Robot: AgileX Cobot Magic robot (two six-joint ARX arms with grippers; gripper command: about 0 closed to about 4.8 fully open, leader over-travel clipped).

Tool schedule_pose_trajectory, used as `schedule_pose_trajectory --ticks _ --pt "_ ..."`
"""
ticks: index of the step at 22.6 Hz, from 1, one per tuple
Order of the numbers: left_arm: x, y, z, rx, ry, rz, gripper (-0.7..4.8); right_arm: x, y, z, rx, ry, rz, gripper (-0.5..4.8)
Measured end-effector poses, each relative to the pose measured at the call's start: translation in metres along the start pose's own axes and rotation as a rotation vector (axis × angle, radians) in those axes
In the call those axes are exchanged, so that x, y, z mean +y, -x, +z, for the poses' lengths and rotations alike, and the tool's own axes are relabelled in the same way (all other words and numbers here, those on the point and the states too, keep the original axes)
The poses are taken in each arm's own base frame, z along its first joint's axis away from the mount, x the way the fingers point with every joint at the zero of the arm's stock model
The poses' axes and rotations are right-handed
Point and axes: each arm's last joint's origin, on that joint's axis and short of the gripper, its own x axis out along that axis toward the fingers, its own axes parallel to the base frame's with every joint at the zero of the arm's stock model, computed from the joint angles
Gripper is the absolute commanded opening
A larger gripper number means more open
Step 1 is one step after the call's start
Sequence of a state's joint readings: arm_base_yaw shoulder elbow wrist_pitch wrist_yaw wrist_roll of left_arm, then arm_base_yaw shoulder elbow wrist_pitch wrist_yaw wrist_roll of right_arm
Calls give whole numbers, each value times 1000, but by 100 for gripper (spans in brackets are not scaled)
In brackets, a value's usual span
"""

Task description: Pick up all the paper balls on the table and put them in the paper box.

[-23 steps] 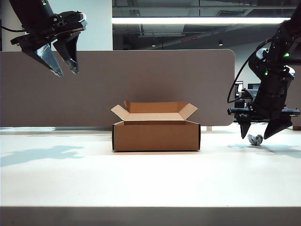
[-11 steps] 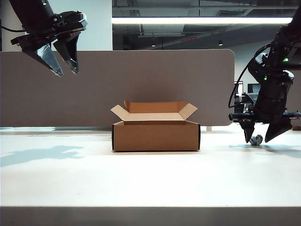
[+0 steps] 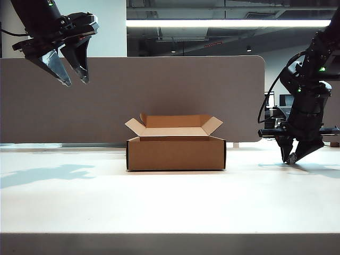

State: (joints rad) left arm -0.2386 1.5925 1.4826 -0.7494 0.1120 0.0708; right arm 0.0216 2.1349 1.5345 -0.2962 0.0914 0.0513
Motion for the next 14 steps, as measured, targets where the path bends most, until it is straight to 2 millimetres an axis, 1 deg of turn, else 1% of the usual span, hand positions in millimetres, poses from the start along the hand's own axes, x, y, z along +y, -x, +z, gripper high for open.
schedule_pose_trajectory --ticks 10,12,14 --pt "0 0 0 -1 -3 0 215 0 1 2 0 0 5 146" --pt "0 0 1 -6 -3 0 215 2 7 10 -4 -4 66 146" --pt "0 0 1 -10 -4 0 215 6 19 22 -37 -24 161 146"
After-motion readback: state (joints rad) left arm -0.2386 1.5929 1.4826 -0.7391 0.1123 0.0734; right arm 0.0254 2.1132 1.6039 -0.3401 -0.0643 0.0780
